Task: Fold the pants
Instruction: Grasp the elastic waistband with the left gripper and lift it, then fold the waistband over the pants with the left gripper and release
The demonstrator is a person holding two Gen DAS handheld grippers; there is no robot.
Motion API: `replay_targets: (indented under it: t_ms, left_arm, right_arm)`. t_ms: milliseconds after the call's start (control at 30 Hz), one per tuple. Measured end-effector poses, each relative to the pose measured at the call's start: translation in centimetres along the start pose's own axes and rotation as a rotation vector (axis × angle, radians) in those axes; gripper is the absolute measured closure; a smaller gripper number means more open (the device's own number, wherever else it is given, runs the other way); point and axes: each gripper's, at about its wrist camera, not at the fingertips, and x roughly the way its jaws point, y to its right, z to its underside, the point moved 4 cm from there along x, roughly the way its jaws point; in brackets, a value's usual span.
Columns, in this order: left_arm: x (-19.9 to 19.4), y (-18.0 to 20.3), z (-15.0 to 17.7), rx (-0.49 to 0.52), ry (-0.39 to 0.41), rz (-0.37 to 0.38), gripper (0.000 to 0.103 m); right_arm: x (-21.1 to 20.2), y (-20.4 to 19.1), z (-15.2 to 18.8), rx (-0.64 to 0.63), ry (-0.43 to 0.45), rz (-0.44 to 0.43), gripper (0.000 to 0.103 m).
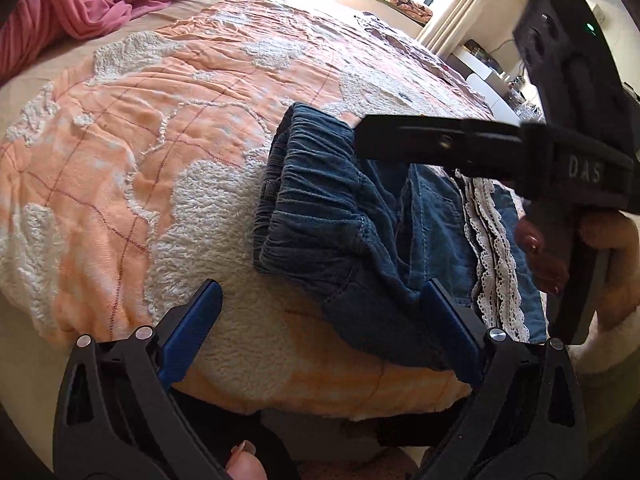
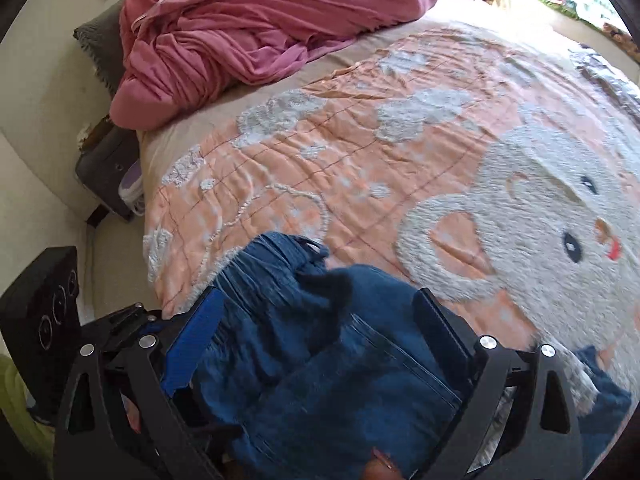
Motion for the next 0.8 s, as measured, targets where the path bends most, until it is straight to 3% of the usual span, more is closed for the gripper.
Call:
replay_targets:
  t_ms: [100,167,200,300,400,533,700,800]
  left_arm:
    - [0.2,-0.1,-0.2,-0.003,0.005,0.003,0.010]
    - [0.4,-0.2,-0.2,-0.009,0.006,0.004,0.010]
    - [0.4,-0.3,-0.3,-0.017,0.007,0.007,0.010]
    - [0.6,-0.4,-0.5,-0.022,0.011,0.009,0.010]
    - [0.4,-0.3,-0.6,-0.023,0.024,0.009,0.010]
    - [0.0,0.2,-1.2,-0.039,0.057,0.040,0.010]
    - [0.1,2.2,-2.2,-0.062,0.071,0.166,0.010]
    - [0.2,4.5,-2.5,-0.057,0.060,0.233,0.025]
  right_arm:
    - [1.8,-0.3,-0.8,-0.018,-0.025,-0.025,0.010]
    - [3.1,-0.5,-0.8,-0.040,-0.050,-0.053,0.027]
    - [3.8,-0.7,-0.7,-0.057,-0.066,-0.072,0.044]
    - [4.5,-0.5,-0.3,-0.059,-0.062,-0.081,0.057]
    - [2.4,0.4,-0.1,-0.009,0.003,-0.134,0.071]
    - [-1.9,1.5,0.7,0.036,0.118,-0.213,0.073]
    - [-6.9,2.8,1.9,0.045,0.220,-0.246,0.073]
    - [-9.6,4.0,2.8,0.039,0.270,-0.222,0.073]
